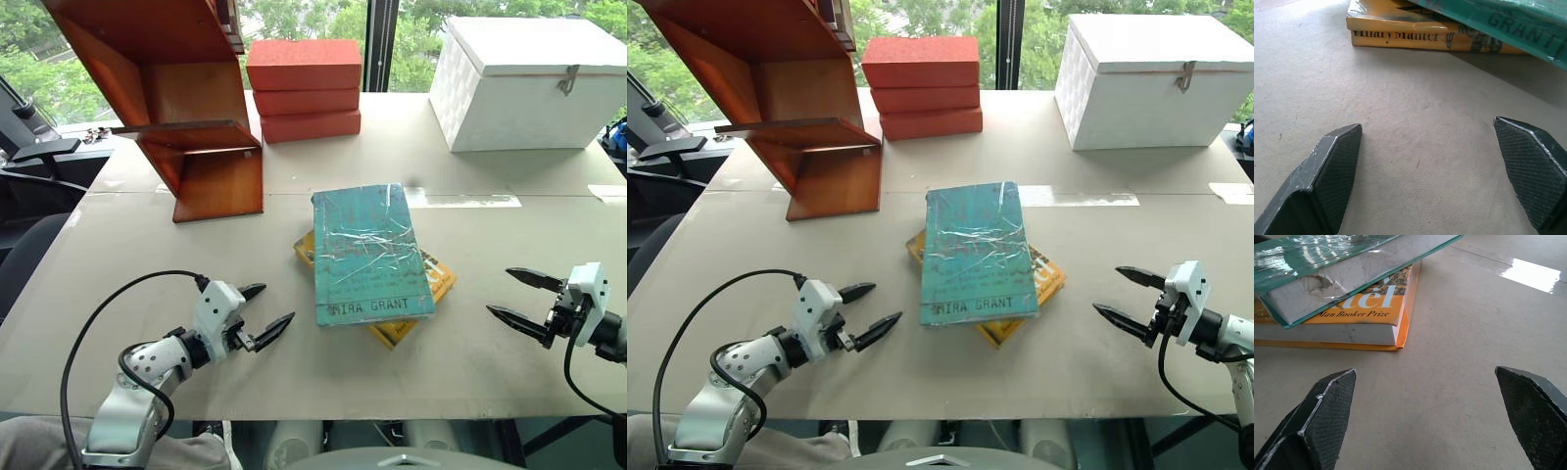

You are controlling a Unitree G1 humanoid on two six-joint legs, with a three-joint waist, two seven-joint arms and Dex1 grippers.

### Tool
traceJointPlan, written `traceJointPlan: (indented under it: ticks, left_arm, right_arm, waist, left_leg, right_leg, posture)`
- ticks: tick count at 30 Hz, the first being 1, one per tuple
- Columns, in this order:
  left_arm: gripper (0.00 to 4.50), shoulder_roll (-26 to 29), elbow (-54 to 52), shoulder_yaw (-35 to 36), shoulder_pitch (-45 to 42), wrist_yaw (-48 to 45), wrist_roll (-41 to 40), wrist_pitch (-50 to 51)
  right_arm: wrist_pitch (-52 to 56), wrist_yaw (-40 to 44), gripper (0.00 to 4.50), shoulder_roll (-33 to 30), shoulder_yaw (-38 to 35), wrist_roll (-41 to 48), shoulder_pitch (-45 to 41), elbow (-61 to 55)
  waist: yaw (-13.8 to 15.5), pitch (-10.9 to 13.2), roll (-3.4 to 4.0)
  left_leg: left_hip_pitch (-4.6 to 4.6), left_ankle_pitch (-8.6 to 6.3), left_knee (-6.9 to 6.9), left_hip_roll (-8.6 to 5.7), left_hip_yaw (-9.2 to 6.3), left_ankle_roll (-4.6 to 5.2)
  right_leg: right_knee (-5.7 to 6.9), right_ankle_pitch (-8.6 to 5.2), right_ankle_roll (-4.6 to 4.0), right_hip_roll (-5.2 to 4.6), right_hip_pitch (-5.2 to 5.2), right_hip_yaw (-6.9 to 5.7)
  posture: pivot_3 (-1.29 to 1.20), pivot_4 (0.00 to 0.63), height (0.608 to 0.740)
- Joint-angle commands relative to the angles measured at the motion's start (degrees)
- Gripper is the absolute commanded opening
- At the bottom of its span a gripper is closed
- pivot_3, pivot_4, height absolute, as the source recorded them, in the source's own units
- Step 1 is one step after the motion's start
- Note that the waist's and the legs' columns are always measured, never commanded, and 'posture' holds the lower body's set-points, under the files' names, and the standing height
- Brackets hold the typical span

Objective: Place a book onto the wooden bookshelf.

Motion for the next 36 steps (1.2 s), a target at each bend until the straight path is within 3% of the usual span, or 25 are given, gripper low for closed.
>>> traceJointPlan:
  ticks: [1,6,26,30,36]
  left_arm:
    - [4.42,0.75,0.02,1.15,-0.29,-1.13,-1.15,-0.04]
    - [4.42,0.03,-0.42,2.91,-2.08,-1.17,-4.69,1.67]
    - [4.42,1.31,0.72,2.53,-4.17,-3.84,-4.69,2.59]
    - [4.42,0.12,-2.78,4.11,-6.62,-2.75,-14.49,13.50]
    - [4.42,6.15,-4.72,3.60,-11.49,-3.55,-32.67,38.59]
  right_arm:
    - [-0.11,1.10,4.50,-0.70,-1.17,0.56,0.05,-1.29]
    - [-0.27,1.69,4.50,-0.66,-0.91,0.40,0.09,-1.37]
    - [-0.61,2.95,4.50,-0.74,-1.29,0.57,-0.72,-0.98]
    - [0.05,3.22,4.50,-1.41,-2.24,1.87,0.53,-4.57]
    - [9.16,4.63,4.50,-5.32,-7.92,11.37,5.59,-17.41]
  waist:
    - [0.00,0.00,0.00]
    - [0.01,0.02,-0.02]
    - [0.01,0.03,-0.03]
    - [0.05,0.04,-0.03]
    - [0.11,0.12,0.02]
  left_leg:
    - [0.00,0.00,0.00,0.00,0.00,0.00]
    - [-0.03,0.00,0.01,0.00,-0.01,0.00]
    - [-0.08,0.00,0.00,-0.01,-0.01,0.00]
    - [-0.08,0.00,0.01,-0.01,-0.03,0.00]
    - [-0.11,0.00,0.01,-0.01,-0.06,0.00]
  right_leg:
    - [0.00,0.00,0.00,0.00,0.00,0.00]
    - [0.00,0.00,0.00,0.00,-0.02,-0.02]
    - [-0.04,0.04,-0.06,0.01,-0.04,-0.03]
    - [-0.04,0.04,-0.05,0.01,-0.03,-0.04]
    - [-0.02,0.00,0.01,0.02,-0.04,-0.05]
  posture:
    - [0.00,0.150,0.740]
    - [0.00,0.150,0.740]
    - [0.00,0.150,0.740]
    - [0.00,0.150,0.740]
    - [0.00,0.150,0.740]
